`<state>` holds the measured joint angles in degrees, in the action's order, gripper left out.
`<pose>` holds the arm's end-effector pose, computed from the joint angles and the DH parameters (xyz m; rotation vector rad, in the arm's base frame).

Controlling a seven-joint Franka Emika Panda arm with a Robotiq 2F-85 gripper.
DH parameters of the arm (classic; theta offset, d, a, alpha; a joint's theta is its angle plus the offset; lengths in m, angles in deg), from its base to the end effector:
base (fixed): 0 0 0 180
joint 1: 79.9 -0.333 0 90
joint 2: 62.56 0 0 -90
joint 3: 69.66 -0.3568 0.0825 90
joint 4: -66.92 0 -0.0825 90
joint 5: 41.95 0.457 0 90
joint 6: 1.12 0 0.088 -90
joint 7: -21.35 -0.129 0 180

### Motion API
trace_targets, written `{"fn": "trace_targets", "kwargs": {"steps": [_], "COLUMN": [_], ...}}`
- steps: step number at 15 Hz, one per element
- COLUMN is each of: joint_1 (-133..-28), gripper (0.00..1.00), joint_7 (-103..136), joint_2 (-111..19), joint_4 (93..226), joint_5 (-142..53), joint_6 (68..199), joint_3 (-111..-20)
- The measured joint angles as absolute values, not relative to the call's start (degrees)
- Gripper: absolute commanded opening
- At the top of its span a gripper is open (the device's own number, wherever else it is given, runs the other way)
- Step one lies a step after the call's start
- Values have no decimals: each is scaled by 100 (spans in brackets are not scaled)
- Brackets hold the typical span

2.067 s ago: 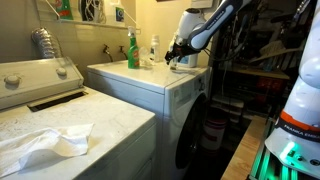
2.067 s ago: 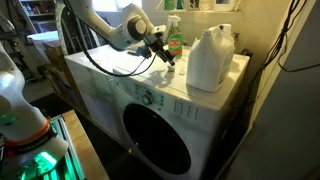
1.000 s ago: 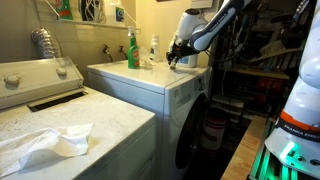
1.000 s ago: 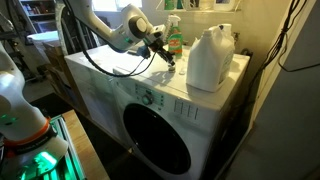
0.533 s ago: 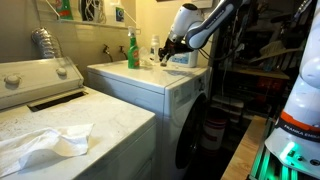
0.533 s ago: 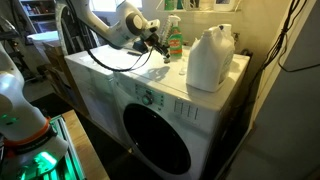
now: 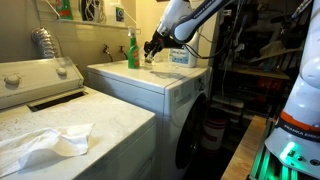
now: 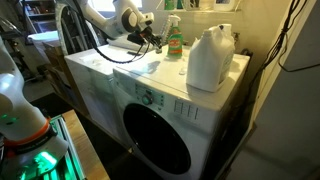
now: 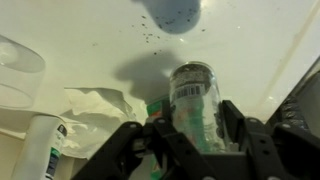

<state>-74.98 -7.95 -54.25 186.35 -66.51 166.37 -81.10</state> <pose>0.6851 0.0988 0.4152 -2.9288 0.0358 -1.0973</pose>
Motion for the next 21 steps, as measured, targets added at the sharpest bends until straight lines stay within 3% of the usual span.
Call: {"fn": "trace_targets", "kwargs": {"steps": [8,9,15,21], "joint_1": [-7510,-7510,-7514,-7615], "gripper": [53,28,28,28], "joint_7": [-727,-727,-618,-543], "joint_2": [-5376,-5376,-5298,-4728], "joint_4": [18571,18571,18345,17222], "joint_5": [-6589,-6589,-6557,-6564], "joint_6": [16635,16635,16462,15529], "joint_3": [-8127,-8127,-8212,-8254]}}
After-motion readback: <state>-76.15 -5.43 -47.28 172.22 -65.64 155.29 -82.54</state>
